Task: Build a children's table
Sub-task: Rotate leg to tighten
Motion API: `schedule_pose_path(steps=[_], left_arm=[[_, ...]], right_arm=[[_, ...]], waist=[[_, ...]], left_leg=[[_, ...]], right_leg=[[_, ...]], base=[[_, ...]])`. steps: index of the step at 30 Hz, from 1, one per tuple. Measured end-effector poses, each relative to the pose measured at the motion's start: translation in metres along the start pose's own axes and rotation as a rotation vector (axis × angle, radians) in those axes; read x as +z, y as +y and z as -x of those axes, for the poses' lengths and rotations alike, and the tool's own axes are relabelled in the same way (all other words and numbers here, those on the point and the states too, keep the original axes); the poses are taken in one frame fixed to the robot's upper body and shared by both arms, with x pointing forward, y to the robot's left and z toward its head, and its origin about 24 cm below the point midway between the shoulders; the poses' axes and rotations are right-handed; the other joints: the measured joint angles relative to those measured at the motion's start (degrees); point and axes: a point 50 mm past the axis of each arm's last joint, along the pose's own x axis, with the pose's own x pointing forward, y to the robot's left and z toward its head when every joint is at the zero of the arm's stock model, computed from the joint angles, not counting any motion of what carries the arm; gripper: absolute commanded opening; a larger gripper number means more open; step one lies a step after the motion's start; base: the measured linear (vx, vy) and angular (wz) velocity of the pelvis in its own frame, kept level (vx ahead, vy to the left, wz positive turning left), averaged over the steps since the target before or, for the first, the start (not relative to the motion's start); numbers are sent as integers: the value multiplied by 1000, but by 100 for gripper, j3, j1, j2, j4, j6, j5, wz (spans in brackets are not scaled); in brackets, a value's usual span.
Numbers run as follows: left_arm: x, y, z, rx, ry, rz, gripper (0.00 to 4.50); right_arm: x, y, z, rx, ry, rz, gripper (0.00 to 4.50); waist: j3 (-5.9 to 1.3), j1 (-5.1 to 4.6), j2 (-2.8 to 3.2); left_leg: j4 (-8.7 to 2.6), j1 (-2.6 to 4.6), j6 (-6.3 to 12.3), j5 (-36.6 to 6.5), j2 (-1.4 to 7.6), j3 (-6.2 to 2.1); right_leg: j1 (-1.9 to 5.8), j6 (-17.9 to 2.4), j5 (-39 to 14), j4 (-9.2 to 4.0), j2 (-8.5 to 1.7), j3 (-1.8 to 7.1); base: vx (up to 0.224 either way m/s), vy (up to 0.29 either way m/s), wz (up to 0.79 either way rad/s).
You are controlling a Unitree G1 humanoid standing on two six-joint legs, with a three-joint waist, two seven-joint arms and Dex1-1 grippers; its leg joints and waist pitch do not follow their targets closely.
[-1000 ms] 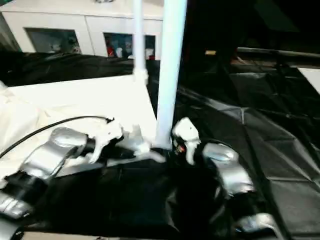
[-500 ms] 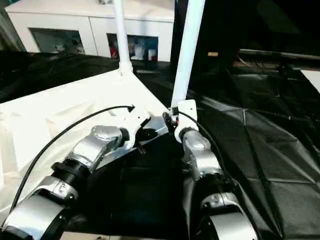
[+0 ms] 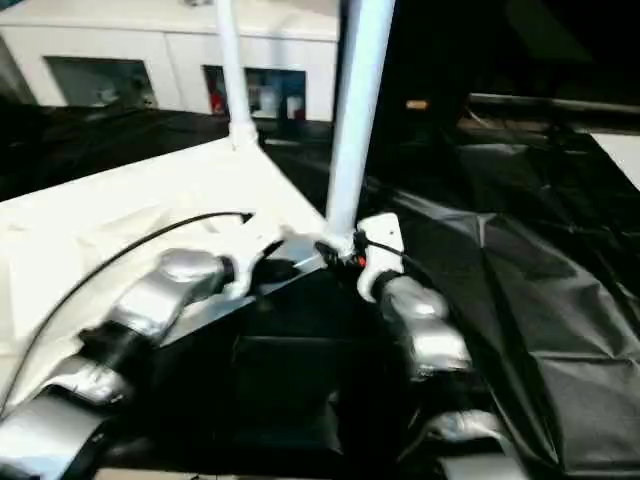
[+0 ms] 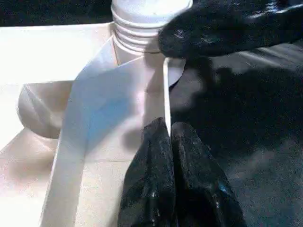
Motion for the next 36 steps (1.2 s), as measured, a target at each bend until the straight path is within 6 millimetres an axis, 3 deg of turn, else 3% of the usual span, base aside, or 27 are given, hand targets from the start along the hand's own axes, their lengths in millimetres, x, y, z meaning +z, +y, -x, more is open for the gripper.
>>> schedule_pose_path(steps=[6, 8, 14, 20, 30, 36], left_arm=[[-6, 0, 15, -64, 9, -28, 0], [-15, -5, 33, -172, 27, -62, 0], [-17, -13, 42, -304, 54, -99, 0], [-17, -17, 42, -321, 56, -107, 0], [-17, -17, 44, -328, 64, -108, 0], [-17, -17, 44, -329, 68, -102, 0]], right_arm=[[7, -6, 17, 177, 42, 116, 388], [7, -7, 32, 301, 91, 183, 388], [4, 6, 35, 469, 139, 227, 388], [3, 9, 35, 502, 147, 230, 388], [2, 8, 38, 525, 160, 230, 293], [2, 8, 38, 527, 160, 228, 274]], waist=[[4, 13, -1], [4, 19, 0], [8, 158, 5], [9, 182, 4], [9, 195, 4], [9, 206, 4]], left_leg=[[3, -3, 0, -1, 1, 1], [-4, -5, 2, -2, 5, 0], [17, -5, 12, 6, 6, 2], [26, -12, 13, 6, 5, 10], [25, -13, 14, 7, 8, 8], [25, -13, 14, 7, 8, 8]], right_leg=[[-1, 0, 0, -1, -1, 1], [-4, -4, -11, -1, 1, -3], [-8, -7, -12, 6, -3, 2], [-4, -7, -11, 6, -8, 11], [-5, -6, -12, 8, -6, 7], [-5, -6, -12, 9, -6, 7]], base=[[0, 0, 0], [0, 0, 0], [0, 0, 0], [0, 0, 0], [0, 0, 0], [0, 0, 0]])
